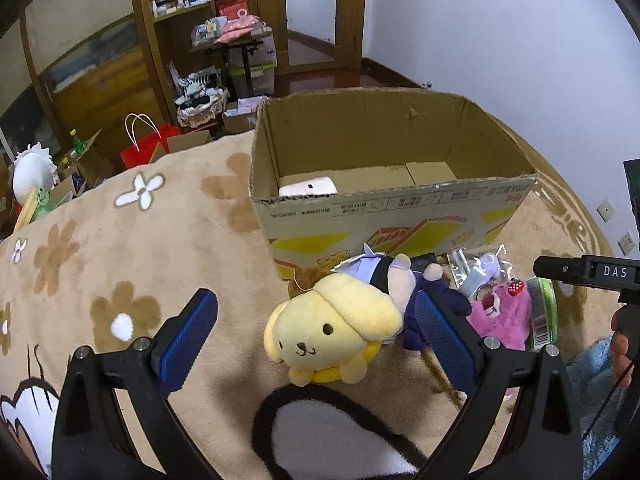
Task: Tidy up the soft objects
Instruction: 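Lower the left tool to the yellow dog plush while the right tool lowers to the green tissue pack, then close the left gripper on the yellow dog plush while the right gripper grasps the green tissue pack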
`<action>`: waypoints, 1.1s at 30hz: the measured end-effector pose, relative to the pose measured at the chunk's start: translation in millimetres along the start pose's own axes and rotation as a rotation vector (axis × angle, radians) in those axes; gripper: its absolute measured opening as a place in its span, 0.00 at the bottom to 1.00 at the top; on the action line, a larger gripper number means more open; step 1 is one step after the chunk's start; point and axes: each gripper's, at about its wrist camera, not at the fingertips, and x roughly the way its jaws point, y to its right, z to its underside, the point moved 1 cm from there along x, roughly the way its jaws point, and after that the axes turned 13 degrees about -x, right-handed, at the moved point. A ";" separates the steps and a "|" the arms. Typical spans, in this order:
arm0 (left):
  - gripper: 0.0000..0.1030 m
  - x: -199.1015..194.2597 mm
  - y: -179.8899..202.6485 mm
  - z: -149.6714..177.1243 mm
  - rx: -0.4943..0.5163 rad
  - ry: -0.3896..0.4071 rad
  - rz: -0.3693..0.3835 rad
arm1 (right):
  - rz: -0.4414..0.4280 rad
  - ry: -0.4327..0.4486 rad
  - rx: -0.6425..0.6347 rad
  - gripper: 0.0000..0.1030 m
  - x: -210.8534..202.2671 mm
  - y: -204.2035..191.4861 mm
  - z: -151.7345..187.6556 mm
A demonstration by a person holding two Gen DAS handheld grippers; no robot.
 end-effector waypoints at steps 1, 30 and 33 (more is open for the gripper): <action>0.96 2.8 0.1 0.2 -0.003 -0.008 -0.001 | -0.007 -0.010 0.006 0.85 3.3 0.3 0.5; 0.95 53.7 -19.4 10.1 -0.077 -0.193 -0.029 | -0.051 -0.092 0.046 0.62 26.5 6.8 4.2; 0.91 56.1 -21.6 9.3 -0.086 -0.194 -0.018 | -0.045 -0.097 0.048 0.58 26.4 9.1 5.0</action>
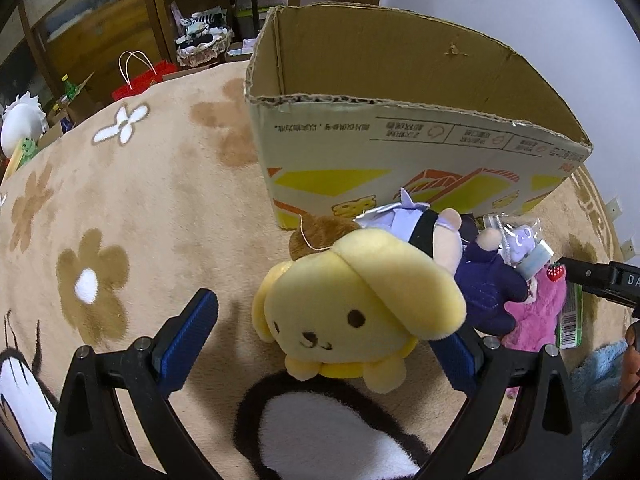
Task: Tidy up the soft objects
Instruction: 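Close the left gripper on the yellow dog plush while the right gripper grasps the green tissue pack, then carry the yellow dog plush with the left tool while the right tool carries the tissue pack over the box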
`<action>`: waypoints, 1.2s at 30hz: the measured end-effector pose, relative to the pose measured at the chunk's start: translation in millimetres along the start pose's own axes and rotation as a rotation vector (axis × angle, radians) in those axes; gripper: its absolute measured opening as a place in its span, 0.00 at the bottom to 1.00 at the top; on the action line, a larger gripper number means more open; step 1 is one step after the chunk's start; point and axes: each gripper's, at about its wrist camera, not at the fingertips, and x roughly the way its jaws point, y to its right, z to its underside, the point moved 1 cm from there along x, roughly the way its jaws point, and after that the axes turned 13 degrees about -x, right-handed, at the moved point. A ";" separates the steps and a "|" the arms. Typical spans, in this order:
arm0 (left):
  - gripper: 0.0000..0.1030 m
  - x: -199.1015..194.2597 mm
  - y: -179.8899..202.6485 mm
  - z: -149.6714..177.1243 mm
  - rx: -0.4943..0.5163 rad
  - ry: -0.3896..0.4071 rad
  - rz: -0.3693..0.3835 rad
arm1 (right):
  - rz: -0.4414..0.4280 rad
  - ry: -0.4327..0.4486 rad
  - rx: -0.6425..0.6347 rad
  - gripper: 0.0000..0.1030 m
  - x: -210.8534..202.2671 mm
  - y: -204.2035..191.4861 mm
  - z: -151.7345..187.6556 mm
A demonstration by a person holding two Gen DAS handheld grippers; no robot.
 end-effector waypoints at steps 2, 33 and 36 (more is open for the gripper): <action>0.81 0.8 -1.1 -0.3 -0.010 -0.010 0.030 | 0.003 0.000 -0.005 0.56 -0.7 -0.2 0.5; 0.57 -68.5 -6.6 6.1 -0.046 0.257 0.047 | -0.020 0.453 -0.219 0.55 -82.4 -54.3 -6.2; 0.57 -83.6 -7.7 6.7 -0.042 0.334 0.066 | -0.025 0.505 -0.244 0.55 -91.5 -59.1 -4.9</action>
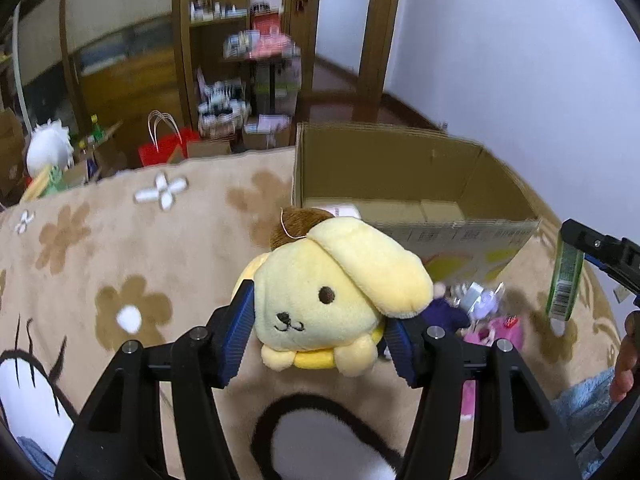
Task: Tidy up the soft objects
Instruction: 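Carry the yellow dog plush with the left tool while the right tool carries the tissue pack over the box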
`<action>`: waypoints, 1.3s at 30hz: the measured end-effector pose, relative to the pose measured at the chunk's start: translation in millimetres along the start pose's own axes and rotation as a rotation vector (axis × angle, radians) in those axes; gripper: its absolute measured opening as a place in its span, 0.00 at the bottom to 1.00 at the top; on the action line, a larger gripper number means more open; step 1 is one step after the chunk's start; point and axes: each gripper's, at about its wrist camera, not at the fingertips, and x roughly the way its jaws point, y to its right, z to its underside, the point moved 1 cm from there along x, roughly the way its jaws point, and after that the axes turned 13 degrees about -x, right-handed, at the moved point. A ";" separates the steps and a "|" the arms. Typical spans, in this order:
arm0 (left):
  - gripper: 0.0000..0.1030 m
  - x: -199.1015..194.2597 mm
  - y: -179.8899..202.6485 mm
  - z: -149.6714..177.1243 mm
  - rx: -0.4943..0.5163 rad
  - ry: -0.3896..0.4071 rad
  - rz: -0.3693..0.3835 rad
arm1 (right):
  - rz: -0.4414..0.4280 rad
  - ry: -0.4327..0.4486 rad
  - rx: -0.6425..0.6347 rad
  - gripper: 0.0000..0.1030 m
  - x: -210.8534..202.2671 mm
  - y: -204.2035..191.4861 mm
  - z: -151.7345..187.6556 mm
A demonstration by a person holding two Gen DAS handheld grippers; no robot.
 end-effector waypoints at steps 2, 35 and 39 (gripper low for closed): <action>0.57 -7.1 1.8 -2.1 0.008 0.041 0.009 | 0.003 0.032 -0.019 0.55 -6.0 -4.5 -1.9; 0.57 -18.2 65.6 -60.7 0.189 0.260 0.075 | -0.040 0.249 -0.221 0.55 -10.1 -31.6 -60.1; 0.57 -9.5 67.1 -59.8 0.194 0.250 0.083 | -0.030 0.251 -0.228 0.55 -4.3 -32.3 -63.3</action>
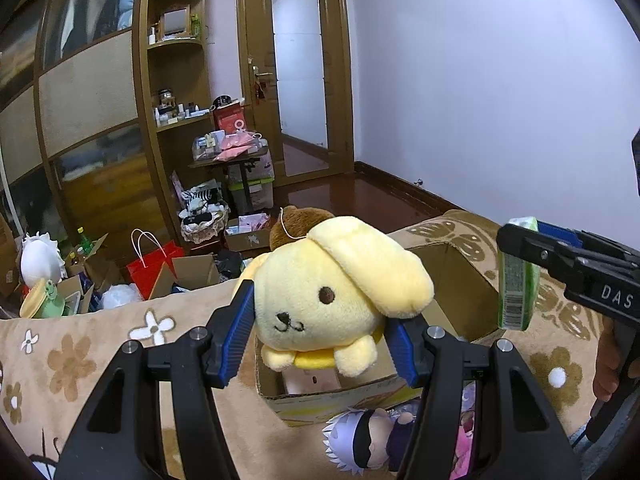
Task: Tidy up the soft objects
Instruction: 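Carry the yellow dog plush with the left tool while the right tool carries the tissue pack over the box, then open the left gripper releasing the dog plush into the box while the right gripper releases the tissue pack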
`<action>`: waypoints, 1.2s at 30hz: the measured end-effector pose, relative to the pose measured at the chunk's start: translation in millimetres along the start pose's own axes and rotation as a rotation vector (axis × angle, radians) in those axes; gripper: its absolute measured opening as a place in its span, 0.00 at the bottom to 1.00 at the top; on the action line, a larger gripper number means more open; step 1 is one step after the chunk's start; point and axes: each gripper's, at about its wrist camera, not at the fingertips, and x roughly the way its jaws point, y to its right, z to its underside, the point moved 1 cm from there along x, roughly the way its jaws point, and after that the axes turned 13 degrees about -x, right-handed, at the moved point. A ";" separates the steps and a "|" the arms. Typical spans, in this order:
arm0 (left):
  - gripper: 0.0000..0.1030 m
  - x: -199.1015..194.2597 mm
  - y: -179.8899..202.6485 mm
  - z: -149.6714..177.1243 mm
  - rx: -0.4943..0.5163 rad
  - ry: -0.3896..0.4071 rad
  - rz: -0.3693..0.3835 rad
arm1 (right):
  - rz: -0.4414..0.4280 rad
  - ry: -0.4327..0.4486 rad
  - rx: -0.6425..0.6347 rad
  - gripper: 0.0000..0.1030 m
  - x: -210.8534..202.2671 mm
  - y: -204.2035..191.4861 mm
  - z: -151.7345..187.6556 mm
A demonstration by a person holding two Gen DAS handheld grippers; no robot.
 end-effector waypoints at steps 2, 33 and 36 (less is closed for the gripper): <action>0.57 4.6 -2.8 2.1 -0.005 -0.008 0.009 | -0.007 0.000 0.009 0.55 3.9 1.9 -0.1; 0.68 53.5 -11.0 20.5 0.016 -0.095 -0.032 | -0.053 -0.066 0.008 0.56 45.8 -0.8 13.3; 0.76 54.7 -10.9 20.3 0.020 -0.096 -0.027 | -0.037 -0.074 0.008 0.56 45.3 -0.7 13.3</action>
